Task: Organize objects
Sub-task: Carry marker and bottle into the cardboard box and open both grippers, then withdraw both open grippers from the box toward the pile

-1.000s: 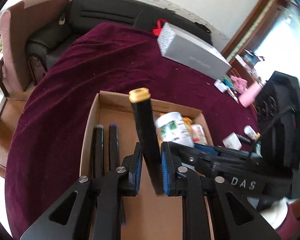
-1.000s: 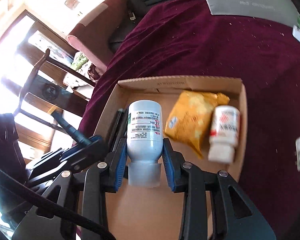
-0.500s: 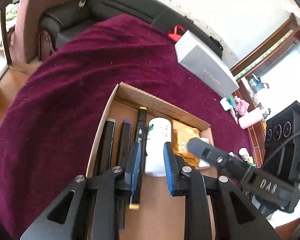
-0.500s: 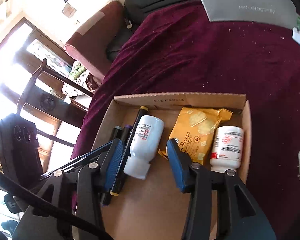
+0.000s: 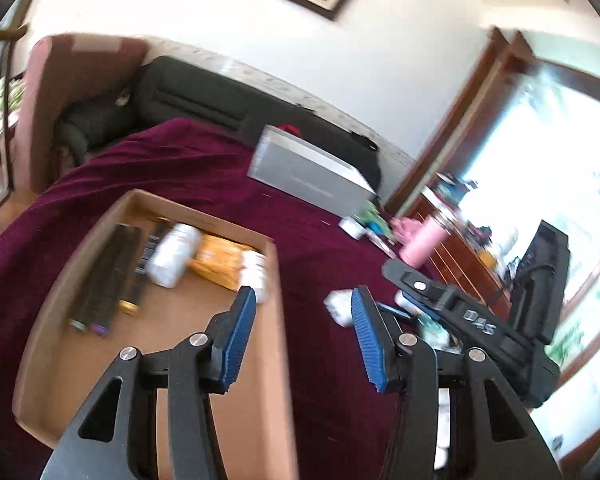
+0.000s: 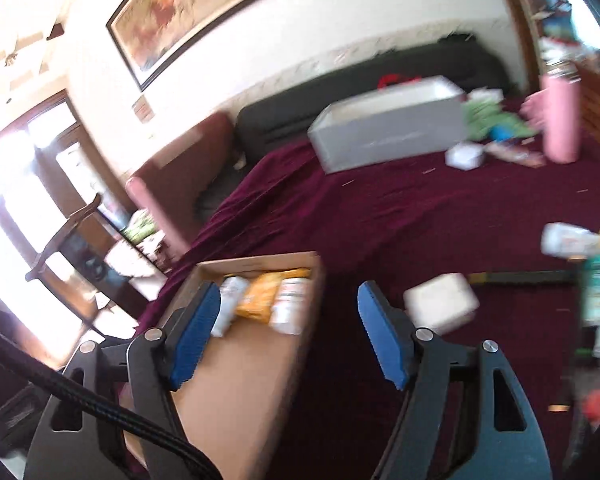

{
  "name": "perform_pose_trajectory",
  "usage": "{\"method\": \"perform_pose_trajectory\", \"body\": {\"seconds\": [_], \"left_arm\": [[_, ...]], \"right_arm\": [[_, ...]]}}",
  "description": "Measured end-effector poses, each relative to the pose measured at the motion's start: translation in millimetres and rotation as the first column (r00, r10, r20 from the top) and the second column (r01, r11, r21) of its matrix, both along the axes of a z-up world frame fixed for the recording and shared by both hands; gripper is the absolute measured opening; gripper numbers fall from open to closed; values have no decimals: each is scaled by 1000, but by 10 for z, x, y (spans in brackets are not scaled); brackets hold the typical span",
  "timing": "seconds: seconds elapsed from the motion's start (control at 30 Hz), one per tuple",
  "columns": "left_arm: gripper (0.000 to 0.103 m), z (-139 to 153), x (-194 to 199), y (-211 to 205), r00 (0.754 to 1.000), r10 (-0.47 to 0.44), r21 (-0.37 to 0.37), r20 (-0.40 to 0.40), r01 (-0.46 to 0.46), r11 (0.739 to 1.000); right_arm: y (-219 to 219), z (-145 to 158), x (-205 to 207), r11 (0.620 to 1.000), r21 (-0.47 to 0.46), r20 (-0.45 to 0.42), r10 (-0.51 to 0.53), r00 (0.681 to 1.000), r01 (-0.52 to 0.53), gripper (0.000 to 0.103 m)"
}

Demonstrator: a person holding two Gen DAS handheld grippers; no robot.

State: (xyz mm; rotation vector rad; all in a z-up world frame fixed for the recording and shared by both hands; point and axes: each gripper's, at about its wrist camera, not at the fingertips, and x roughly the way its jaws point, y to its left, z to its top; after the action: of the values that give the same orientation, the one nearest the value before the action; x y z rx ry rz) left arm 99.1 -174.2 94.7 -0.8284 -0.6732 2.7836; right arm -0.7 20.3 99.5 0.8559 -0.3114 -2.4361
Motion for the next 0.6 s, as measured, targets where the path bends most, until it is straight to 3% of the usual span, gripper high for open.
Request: {"method": "perform_pose_trajectory", "body": {"seconds": [0.17,0.37,0.43,0.6], "left_arm": [[44,-5,-34,434,997,-72,-35,26,72,997],[44,-161,-161,895,984,-141,-96,107,152,984],[44,-244,-171,1042,977,-162,-121,136,179,976],[44,-439,-144,1312,968,-193,-188,162,222,957]], "right_arm": [[504,-86,108,988,86,-99,-117,988,126,71],[991,-196,128,965,81,-139,-237,961,250,71],[1082,-278,116,950,81,-136,-288,948,301,71],[1186,-293,78,956,48,-86,-283,955,288,71]]}}
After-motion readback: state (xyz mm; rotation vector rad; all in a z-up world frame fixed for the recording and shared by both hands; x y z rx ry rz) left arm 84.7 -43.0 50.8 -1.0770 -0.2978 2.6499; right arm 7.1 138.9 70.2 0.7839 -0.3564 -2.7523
